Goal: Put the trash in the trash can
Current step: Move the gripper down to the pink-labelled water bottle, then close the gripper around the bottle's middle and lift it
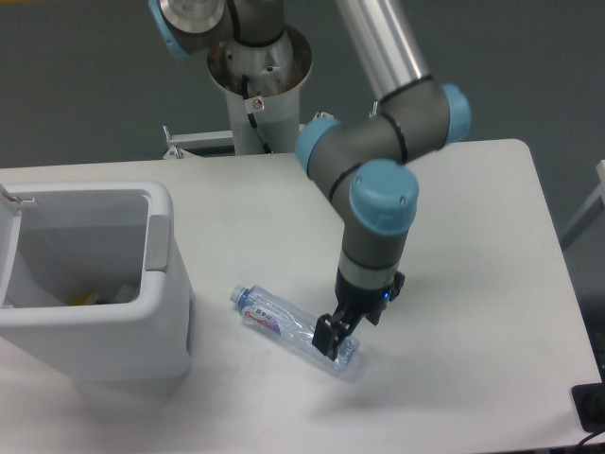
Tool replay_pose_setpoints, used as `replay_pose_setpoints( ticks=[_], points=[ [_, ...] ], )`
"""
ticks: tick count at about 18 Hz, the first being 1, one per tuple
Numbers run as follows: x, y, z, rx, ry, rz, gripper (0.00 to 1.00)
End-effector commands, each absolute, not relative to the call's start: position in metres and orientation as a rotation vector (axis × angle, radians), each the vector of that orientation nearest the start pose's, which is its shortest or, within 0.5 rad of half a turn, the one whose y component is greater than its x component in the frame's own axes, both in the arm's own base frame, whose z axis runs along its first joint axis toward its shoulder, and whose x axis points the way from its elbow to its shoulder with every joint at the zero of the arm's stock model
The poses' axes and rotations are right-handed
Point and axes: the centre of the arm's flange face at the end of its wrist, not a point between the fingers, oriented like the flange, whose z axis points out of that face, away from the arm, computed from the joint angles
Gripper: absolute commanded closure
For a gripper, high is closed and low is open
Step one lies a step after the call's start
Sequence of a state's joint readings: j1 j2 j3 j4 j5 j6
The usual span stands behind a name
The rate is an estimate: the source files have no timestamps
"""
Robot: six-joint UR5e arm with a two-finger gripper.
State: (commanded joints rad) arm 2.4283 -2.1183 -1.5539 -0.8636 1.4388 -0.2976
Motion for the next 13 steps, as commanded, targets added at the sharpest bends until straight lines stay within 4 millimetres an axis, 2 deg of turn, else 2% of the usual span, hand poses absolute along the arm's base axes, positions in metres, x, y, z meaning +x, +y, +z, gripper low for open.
replay_pose_setpoints(
  ticks=[3,5,10,13],
  points=[
    [-0.414,0.551,0.24,-2.477,-1.603,-0.097,0.0],
    [-0.418,0.554,0.227,-2.479,-1.633,-0.102,0.0],
    [-0.417,0.554,0.219,-2.472,-1.666,-0.103,0.0],
    [-0.41,0.563,0.197,-2.501,-1.67,-0.102,0.0]
  ],
)
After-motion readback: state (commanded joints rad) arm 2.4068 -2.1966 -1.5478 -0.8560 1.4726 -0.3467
